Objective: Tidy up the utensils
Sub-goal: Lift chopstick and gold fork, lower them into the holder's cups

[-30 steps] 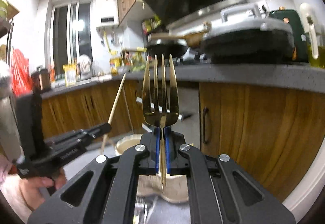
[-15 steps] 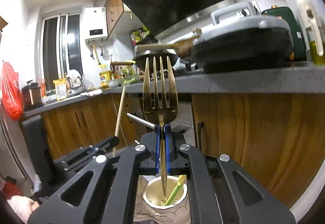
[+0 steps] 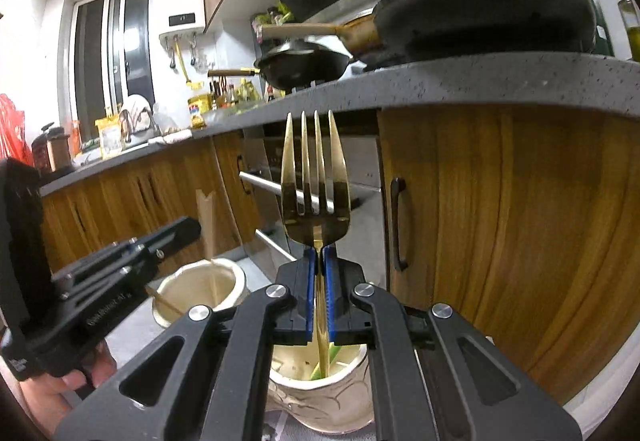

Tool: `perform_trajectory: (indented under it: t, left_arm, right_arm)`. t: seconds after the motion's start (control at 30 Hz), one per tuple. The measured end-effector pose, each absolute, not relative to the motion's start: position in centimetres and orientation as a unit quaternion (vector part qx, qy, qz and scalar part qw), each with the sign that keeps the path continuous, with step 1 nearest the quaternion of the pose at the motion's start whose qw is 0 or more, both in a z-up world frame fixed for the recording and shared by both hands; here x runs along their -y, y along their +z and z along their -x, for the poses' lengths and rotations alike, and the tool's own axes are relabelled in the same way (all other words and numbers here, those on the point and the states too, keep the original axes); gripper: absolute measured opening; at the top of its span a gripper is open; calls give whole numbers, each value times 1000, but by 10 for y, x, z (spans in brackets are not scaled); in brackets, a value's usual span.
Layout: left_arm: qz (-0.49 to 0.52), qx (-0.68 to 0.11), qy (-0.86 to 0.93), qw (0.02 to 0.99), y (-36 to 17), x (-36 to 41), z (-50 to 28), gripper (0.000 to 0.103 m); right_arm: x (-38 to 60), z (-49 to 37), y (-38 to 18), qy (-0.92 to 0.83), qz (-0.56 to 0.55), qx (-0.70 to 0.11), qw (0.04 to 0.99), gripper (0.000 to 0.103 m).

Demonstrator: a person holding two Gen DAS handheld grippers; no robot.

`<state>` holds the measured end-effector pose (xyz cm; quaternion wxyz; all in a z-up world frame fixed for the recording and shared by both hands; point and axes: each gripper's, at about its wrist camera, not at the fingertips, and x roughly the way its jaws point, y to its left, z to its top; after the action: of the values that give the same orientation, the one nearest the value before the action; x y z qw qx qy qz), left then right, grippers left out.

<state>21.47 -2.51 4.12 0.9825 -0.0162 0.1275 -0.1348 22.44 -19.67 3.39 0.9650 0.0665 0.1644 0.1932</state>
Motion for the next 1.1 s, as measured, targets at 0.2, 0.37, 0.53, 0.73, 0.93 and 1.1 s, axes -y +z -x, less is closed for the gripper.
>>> perform_trajectory:
  t: [0.2,0.37,0.53,0.73,0.93,1.1]
  left_arm:
    - [16,-120,-148,982,44,28,-201,21]
    - [17,-117,-151,981,46,28,-196,38]
    - [23,-110,-149,982,51,25,-189,55]
    - [22,-104,-147,983,58,24,-183,56]
    - [23,-99,-143,984,65,20,-178,60]
    - [19,-94,-135,986,70,18,-171,63]
  right_arm:
    - [200,-230,24,196,-78,-189,959,4]
    - [202,-230,23,192,-80,-196,958,4]
    - [202,-236,23,188,-86,-206,957,5]
    - [211,-235,23,173,-95,-207,958,23]
    - [221,-228,24,171,-107,-201,959,39]
    - [227,-219,29,168,-105,-195,961,48]
